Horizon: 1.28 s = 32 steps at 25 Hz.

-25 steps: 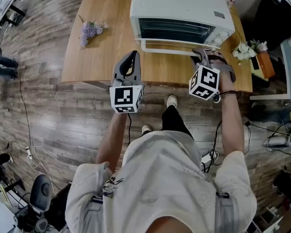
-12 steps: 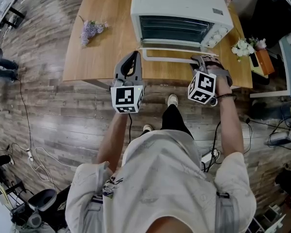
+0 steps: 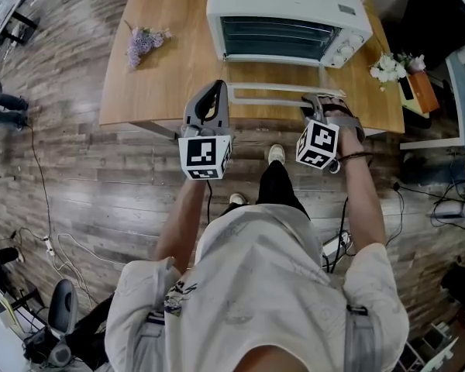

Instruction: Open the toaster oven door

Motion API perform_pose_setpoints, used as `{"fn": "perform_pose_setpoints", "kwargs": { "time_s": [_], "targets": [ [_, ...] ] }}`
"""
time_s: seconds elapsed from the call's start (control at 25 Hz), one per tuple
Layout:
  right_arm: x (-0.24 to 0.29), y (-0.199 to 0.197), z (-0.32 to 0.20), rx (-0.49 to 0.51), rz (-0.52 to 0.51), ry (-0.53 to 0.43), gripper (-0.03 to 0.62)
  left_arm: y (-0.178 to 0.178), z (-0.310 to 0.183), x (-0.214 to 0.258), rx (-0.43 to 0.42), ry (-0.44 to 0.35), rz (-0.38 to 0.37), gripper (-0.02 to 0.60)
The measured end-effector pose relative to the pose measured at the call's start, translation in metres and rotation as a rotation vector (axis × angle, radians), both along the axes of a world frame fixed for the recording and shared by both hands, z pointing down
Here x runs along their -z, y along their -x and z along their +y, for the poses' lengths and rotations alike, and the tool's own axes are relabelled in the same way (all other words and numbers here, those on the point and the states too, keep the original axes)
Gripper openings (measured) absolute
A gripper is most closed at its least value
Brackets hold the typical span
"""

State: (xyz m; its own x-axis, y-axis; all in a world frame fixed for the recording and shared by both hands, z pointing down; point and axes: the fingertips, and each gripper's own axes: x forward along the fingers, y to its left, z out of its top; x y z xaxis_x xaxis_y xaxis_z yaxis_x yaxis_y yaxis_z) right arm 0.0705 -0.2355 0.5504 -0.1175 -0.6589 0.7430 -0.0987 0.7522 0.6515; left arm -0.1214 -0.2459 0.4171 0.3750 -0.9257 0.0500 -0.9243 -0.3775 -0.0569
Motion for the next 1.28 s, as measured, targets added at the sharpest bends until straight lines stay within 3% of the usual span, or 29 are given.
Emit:
{"fn": "perform_pose_setpoints", "kwargs": {
  "time_s": [0.64, 0.8, 1.28],
  "targets": [
    [-0.027, 0.000, 0.016, -0.031, -0.017, -0.097, 0.100, 0.000, 0.010, -0.015, -0.005, 0.026, 0.009, 0.014],
    [-0.045, 0.001, 0.028, -0.017, -0.025, -0.067, 0.192, -0.003, 0.010, -0.018, -0.012, 0.033, 0.009, 0.014],
    [-0.076, 0.003, 0.043, -0.016, -0.014, -0.073, 0.279, -0.010, 0.012, -0.026, -0.037, 0.048, -0.009, 0.014]
  ]
}}
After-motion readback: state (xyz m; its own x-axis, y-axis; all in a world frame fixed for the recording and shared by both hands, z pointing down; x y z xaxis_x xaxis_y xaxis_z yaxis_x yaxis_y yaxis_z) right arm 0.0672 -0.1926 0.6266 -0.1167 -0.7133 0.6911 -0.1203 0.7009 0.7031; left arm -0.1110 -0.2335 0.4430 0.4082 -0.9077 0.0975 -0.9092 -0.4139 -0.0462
